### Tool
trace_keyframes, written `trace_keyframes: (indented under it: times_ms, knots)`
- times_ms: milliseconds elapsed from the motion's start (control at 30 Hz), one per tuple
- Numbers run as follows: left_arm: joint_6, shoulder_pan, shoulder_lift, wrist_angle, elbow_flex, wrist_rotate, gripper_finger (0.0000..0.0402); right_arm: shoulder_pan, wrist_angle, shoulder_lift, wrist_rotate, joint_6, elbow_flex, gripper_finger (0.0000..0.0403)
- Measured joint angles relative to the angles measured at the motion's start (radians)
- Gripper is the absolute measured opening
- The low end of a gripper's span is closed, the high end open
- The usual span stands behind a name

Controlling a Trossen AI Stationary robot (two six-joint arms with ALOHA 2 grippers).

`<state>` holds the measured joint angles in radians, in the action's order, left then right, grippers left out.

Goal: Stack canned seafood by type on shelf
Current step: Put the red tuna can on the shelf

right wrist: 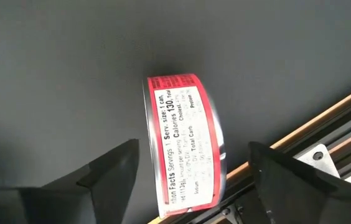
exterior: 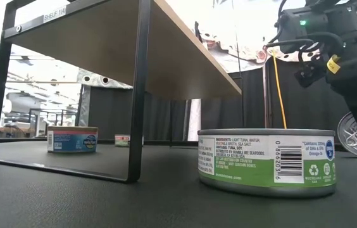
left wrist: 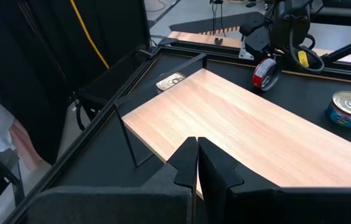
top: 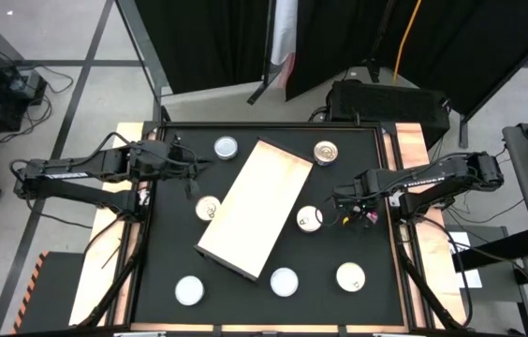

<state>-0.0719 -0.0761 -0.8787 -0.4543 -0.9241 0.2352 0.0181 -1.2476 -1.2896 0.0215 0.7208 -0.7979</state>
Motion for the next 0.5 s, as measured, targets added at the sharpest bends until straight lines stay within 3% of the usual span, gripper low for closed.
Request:
trace_keyframes:
  times_ms: [500]
  knots:
    - [0.000, 0.000, 0.000, -0.004, 0.000, 0.000, 0.0018, 0.000, 0.004, 0.000, 0.005, 0.076, 0.000, 0.0179]
